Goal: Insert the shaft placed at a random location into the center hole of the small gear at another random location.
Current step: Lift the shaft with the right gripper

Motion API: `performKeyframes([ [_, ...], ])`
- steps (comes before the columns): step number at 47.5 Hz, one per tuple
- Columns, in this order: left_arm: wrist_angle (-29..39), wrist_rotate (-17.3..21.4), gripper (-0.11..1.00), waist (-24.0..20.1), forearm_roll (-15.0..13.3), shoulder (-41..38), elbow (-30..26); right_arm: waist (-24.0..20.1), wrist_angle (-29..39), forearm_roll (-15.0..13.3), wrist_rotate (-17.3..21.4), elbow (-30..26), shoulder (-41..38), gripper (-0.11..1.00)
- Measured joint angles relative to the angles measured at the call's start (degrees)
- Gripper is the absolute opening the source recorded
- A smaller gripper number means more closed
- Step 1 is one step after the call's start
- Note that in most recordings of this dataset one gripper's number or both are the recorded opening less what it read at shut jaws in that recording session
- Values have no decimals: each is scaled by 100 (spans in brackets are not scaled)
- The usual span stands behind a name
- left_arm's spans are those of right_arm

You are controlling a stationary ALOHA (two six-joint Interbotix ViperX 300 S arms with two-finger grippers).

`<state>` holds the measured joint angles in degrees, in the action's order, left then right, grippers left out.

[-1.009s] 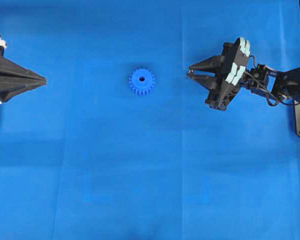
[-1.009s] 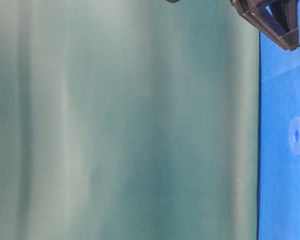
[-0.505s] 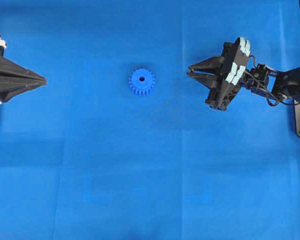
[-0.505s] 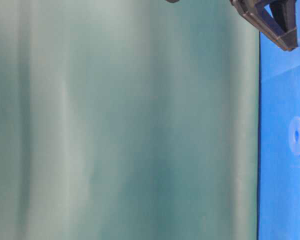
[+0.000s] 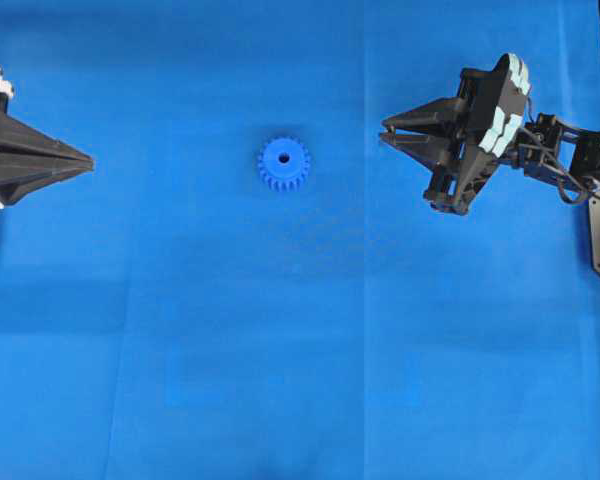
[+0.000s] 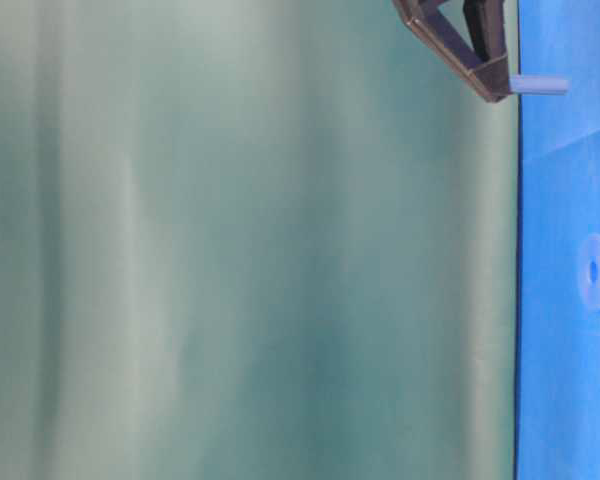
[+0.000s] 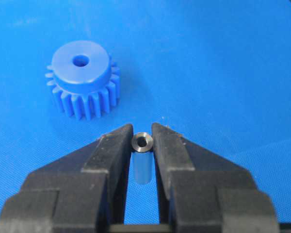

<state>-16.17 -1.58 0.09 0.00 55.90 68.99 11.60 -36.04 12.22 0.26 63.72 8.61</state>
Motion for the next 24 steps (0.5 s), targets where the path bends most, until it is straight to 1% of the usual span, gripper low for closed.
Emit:
performKeyframes([
  [14,9,0,0,0,0,0,0,-9,35,-9,0,-62,-18,4],
  [24,18,0,0,9,0,0,-9,-132,220,0,0,-510,-360,4],
])
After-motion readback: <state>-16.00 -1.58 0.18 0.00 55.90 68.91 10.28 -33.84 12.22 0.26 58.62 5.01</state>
